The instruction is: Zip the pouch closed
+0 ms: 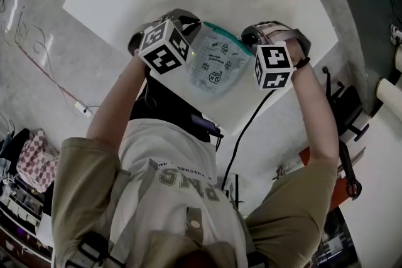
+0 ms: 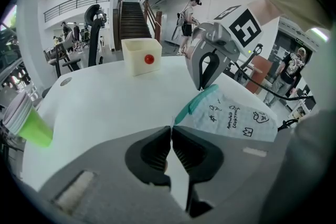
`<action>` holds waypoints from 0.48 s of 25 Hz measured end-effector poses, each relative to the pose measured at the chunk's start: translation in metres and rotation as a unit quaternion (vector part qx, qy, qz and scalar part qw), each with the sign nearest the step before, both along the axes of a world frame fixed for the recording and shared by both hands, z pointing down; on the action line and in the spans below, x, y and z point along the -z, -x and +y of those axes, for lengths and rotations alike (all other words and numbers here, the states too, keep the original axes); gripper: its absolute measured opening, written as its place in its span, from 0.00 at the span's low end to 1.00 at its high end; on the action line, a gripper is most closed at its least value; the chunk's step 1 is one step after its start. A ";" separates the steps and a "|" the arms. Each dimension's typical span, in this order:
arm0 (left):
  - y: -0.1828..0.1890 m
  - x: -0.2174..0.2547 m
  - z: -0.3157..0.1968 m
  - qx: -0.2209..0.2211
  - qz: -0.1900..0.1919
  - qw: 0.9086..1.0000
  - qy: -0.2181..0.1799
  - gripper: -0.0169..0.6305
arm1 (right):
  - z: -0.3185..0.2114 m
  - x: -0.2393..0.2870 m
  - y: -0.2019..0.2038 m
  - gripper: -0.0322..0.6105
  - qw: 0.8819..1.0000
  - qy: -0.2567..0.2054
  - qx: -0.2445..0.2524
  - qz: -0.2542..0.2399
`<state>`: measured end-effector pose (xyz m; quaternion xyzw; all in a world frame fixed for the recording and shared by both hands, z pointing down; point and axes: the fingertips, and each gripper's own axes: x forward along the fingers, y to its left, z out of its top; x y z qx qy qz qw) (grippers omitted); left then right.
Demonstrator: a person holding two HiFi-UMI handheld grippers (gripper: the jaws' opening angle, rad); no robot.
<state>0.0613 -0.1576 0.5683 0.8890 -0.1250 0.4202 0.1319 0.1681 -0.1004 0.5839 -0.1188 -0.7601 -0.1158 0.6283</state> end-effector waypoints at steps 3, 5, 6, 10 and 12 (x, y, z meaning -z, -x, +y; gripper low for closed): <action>-0.002 0.001 0.003 -0.001 -0.002 1.000 -0.003 0.06 | 0.004 0.000 -0.002 0.05 1.000 -0.005 0.006 0.003; -0.003 0.000 0.005 0.001 -0.005 1.000 -0.005 0.06 | 0.007 0.000 -0.002 0.05 1.000 -0.007 0.011 0.004; -0.003 0.000 0.006 0.001 -0.006 1.000 -0.005 0.06 | 0.008 0.000 -0.002 0.05 1.000 -0.008 0.013 0.005; -0.002 -0.001 0.005 0.005 -0.010 1.000 -0.009 0.06 | 0.010 0.001 -0.006 0.05 1.000 -0.011 0.013 0.008; 0.000 -0.002 0.003 0.008 -0.010 1.000 -0.008 0.06 | 0.010 0.000 -0.008 0.05 1.000 -0.009 0.010 0.008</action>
